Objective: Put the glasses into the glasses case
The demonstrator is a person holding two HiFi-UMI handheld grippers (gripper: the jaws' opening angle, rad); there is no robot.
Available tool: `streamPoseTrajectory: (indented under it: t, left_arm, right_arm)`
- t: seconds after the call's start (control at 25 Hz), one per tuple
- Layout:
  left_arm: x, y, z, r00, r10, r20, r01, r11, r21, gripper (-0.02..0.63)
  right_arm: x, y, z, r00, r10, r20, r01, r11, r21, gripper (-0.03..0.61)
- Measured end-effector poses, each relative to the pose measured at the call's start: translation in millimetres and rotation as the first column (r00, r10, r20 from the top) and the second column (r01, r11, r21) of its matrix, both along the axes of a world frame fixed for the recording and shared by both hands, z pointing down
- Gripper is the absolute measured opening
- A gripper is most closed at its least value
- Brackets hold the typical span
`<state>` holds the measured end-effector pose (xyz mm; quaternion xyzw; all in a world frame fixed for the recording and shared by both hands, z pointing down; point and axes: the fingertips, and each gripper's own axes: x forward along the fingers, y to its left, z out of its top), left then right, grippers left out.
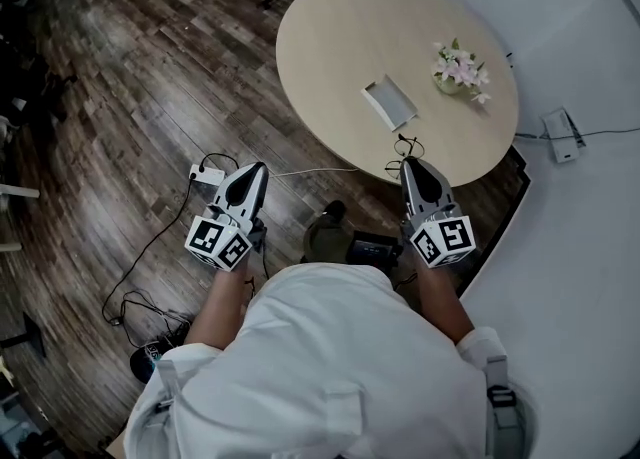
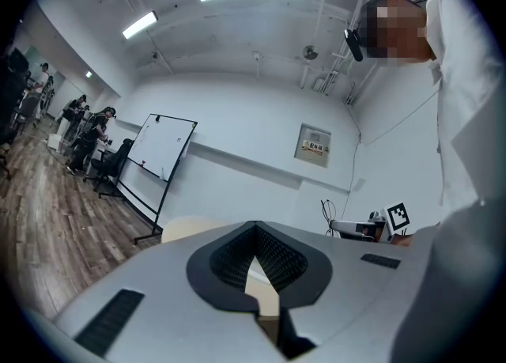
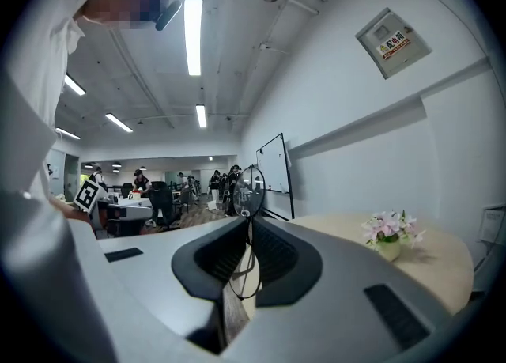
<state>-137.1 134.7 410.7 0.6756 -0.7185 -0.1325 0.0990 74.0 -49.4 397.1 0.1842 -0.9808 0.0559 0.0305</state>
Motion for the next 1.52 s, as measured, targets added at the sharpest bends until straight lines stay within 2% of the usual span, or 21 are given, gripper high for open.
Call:
streamPoseTrajectory:
  t: [0.24, 0.44, 0.6, 0.84, 1.04, 1.16, 1.24, 1.32, 1.4, 1.52]
  left_arm:
    - [-40, -72, -15, 1.000, -0.006, 0.015, 0.007, 0.999, -0.043, 0.012]
    - [-63, -139, -31, 0.998, 0.045, 0.043, -0.042, 0.997, -0.057, 0.012]
    - [-75, -198, -25, 0.997, 0.075, 0.026, -0.072, 0.994, -0.076, 0.012]
    - [-80, -256, -6, 0.989, 0.146, 0.001, -0.145, 0.983, -0.109, 0.012]
    - [-91, -305, 6, 0.972, 0.233, 0.037, -0.226, 0.965, -0.132, 0.012]
    - [-102, -333, 14, 0.955, 0.294, 0.050, -0.285, 0.948, -0.139, 0.012]
    - [-112, -353, 25, 0.945, 0.324, 0.039, -0.315, 0.938, -0.143, 0.012]
    - [-121, -372, 42, 0.936, 0.351, -0.005, -0.347, 0.924, -0.158, 0.012]
    - [-123, -391, 55, 0.914, 0.402, -0.048, -0.404, 0.899, -0.168, 0.012]
    - [-123, -420, 64, 0.878, 0.474, -0.072, -0.479, 0.863, -0.162, 0.012]
  right_arm:
    - [-42, -76, -9, 1.000, -0.007, 0.016, 0.007, 1.000, -0.003, 0.040]
    - [-59, -140, -20, 1.000, 0.019, 0.021, -0.019, 0.999, 0.026, 0.040]
    - [-72, -196, -21, 1.000, 0.027, 0.009, -0.028, 0.999, 0.038, 0.040]
    - [-77, -233, -6, 0.999, 0.035, -0.027, -0.033, 0.998, 0.051, 0.040]
    - [-87, -254, 0, 0.997, 0.049, -0.061, -0.045, 0.996, 0.077, 0.040]
    - [-100, -258, 8, 0.991, 0.049, -0.124, -0.036, 0.994, 0.108, 0.040]
    - [-113, -257, 20, 0.977, 0.018, -0.215, 0.004, 0.995, 0.105, 0.040]
    - [-122, -255, 37, 0.944, -0.011, -0.329, 0.029, 0.998, 0.050, 0.040]
    - [-124, -258, 49, 0.912, -0.015, -0.409, 0.013, 1.000, -0.007, 0.040]
    - [-125, -271, 69, 0.862, -0.021, -0.506, 0.010, 1.000, -0.024, 0.040]
